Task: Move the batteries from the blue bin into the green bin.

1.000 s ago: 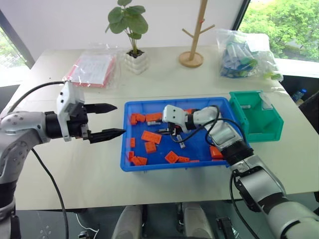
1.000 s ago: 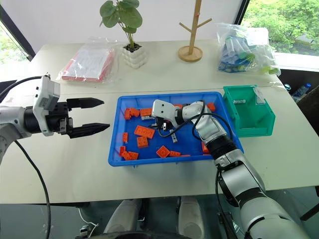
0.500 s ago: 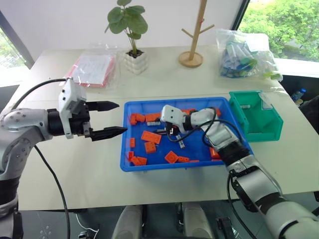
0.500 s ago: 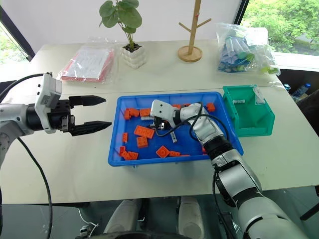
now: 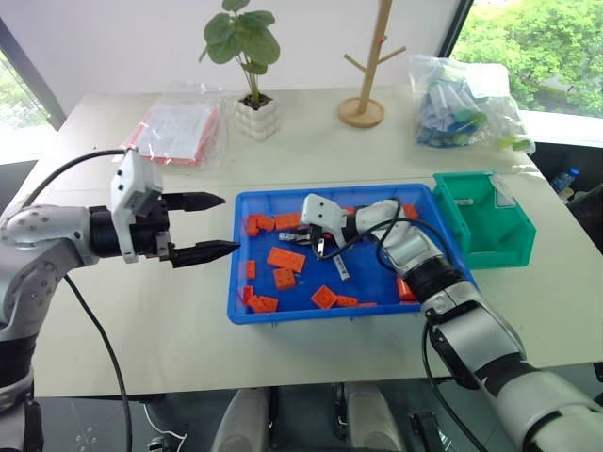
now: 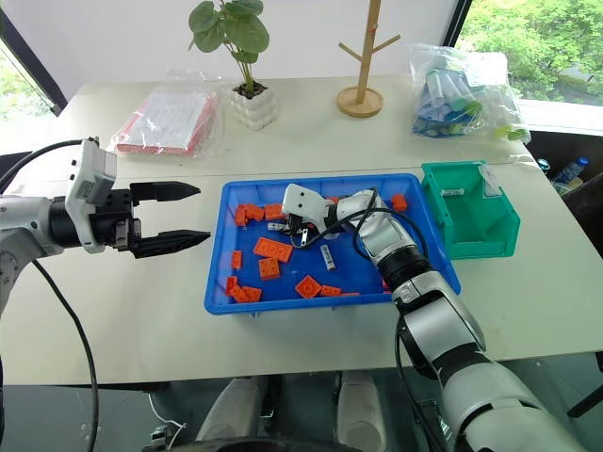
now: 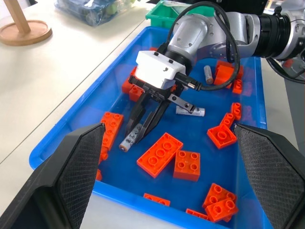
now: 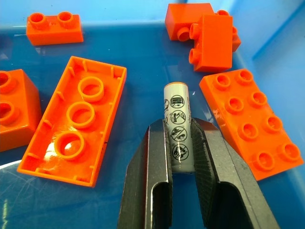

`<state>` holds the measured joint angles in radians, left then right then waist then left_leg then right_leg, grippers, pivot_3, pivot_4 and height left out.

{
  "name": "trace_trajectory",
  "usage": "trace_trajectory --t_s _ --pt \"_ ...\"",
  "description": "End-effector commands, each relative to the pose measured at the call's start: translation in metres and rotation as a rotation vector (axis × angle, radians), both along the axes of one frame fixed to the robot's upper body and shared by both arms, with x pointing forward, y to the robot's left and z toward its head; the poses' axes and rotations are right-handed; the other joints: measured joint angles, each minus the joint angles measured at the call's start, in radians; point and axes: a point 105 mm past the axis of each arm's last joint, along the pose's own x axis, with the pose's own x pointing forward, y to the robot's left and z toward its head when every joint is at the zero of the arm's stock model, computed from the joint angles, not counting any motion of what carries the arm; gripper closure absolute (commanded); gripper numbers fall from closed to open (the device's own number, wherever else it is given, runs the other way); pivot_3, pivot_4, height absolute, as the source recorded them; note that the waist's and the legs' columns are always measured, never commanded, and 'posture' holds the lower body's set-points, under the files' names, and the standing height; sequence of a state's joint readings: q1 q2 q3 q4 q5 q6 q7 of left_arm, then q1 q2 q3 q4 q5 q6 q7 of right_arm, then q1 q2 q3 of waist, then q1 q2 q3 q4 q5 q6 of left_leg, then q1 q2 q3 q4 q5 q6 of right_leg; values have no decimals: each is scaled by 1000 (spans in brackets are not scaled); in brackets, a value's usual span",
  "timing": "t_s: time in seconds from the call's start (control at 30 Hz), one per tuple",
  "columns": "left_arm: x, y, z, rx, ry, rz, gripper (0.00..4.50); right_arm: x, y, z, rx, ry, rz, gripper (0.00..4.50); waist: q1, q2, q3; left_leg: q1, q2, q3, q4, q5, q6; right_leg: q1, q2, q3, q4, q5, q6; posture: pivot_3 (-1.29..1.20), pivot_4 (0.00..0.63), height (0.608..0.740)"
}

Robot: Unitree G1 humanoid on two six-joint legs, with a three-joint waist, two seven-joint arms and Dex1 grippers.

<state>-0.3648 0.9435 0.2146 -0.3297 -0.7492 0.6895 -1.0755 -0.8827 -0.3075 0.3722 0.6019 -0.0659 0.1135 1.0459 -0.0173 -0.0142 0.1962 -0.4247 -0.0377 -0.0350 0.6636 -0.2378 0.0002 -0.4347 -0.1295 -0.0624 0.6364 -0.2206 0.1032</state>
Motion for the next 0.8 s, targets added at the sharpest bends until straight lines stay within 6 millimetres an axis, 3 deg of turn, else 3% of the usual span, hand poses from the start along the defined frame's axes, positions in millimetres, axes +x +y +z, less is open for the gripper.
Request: trace_trajectory --t_s 0.03,0.2,0.3,0.33,0.4,0.5,0.6,0.8 --pt "-6 -2 6 19 -34 -23 0 -6 -8 35 83 -45 -1 4396 3 0 0 0 0 0 0 0 0 0 0 0 0 0 0 0 150 692" --pt "-11 -5 2 28 -16 -54 0 -16 -44 85 159 -102 -110 4396 6 0 0 -1 0 0 0 0 0 -1 0 0 0 0 0 0 150 692" --pt "-11 -7 2 22 -8 -69 0 -17 -82 118 209 -150 -257 4396 6 0 0 -1 0 0 0 0 0 -1 0 0 0 0 0 0 150 692" --pt "-12 -9 1 22 -3 -79 0 -16 -103 129 214 -175 -337 4396 7 0 0 -1 0 0 0 0 0 0 0 0 0 0 0 0 150 692" --pt "-12 -10 -2 25 8 -95 0 -15 -167 142 182 -226 -562 4396 12 0 0 -1 0 1 0 0 0 -1 -1 0 -1 0 0 0 150 692" --pt "-10 -10 -4 25 17 -107 0 -19 -219 144 191 -233 -787 4396 30 0 0 -1 -1 3 0 -1 1 0 -2 0 -3 -1 0 0 150 692" --pt "-7 -11 -6 20 20 -111 0 -25 -251 133 224 -205 -976 4396 21 0 0 -1 0 5 0 -1 2 0 -3 0 -3 -1 -3 0 150 692" --pt "-2 -16 -6 4 14 -130 0 -42 -271 105 211 -162 -1111 4396 20 1 0 -1 0 5 0 -1 2 0 -3 0 -2 0 -1 0 150 692"
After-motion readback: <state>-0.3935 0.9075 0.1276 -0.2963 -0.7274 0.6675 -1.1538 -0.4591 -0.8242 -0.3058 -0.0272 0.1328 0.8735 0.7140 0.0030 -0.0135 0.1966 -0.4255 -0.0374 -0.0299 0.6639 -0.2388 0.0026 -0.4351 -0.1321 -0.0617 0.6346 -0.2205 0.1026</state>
